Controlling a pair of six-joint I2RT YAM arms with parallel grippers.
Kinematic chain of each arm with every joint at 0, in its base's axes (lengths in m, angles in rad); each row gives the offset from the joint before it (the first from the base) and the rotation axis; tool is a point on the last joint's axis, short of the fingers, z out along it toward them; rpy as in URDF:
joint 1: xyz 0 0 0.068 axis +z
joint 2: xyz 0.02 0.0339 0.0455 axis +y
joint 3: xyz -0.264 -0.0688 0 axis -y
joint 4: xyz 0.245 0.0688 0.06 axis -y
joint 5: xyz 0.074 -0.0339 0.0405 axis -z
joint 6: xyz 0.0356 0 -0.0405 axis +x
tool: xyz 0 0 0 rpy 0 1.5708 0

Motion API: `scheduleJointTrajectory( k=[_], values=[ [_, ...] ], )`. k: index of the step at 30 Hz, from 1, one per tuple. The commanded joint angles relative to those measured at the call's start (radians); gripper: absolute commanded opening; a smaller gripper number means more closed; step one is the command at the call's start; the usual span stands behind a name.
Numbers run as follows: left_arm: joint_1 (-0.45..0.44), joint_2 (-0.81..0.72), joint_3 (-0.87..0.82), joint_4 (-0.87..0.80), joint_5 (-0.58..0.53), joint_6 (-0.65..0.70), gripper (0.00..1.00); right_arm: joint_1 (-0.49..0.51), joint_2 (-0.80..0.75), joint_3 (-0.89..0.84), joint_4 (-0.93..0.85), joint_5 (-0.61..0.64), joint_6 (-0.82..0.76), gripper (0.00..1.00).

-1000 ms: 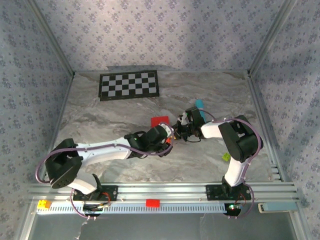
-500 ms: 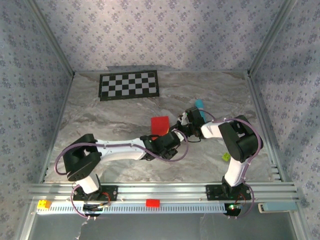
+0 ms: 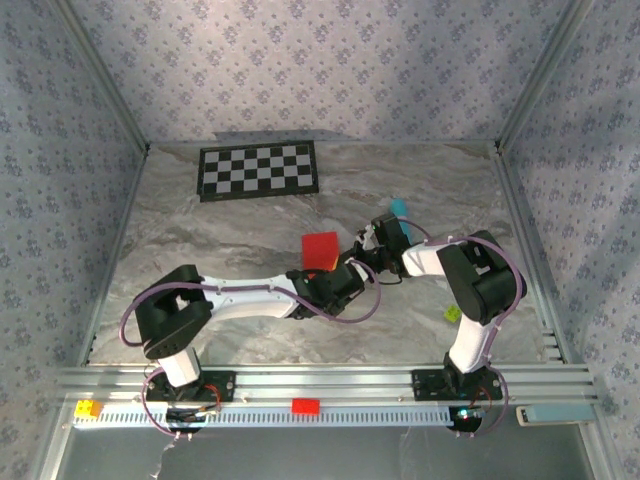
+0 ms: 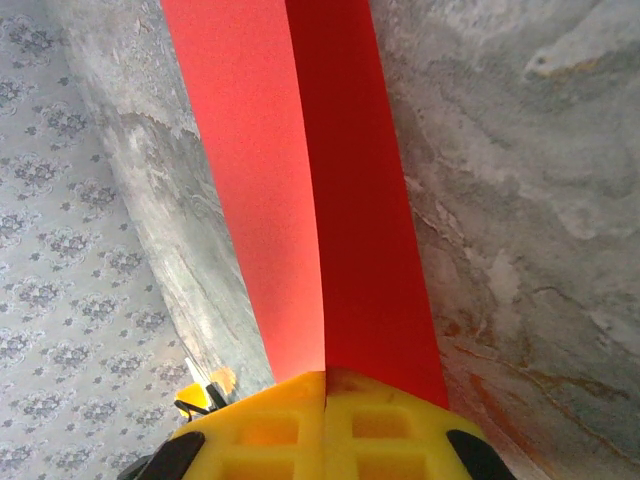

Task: Fold a paper plane with a square sheet of paper (pick it up from the middle)
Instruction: Fold the triangle a second time at the center of the table.

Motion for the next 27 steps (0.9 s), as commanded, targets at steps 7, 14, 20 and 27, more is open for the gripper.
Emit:
scheduleJointTrajectory(
  k=[7, 14, 20, 27],
  values=[
    [-0.003, -0.005, 0.027, -0.015, -0.05, 0.008, 0.17, -0.008, -0.023, 0.009, -0.034, -0.009, -0.011, 0.07],
    [0.0, -0.023, 0.022, -0.013, -0.044, -0.001, 0.0, -0.01, -0.026, 0.005, -0.036, -0.006, -0.016, 0.09],
    [0.034, -0.05, 0.015, -0.008, 0.038, -0.019, 0.0, -0.024, -0.052, -0.007, -0.055, 0.016, -0.028, 0.15],
    [0.099, -0.084, -0.013, 0.019, 0.199, -0.065, 0.0, -0.056, -0.159, -0.066, -0.117, 0.134, -0.047, 0.28]
  ],
)
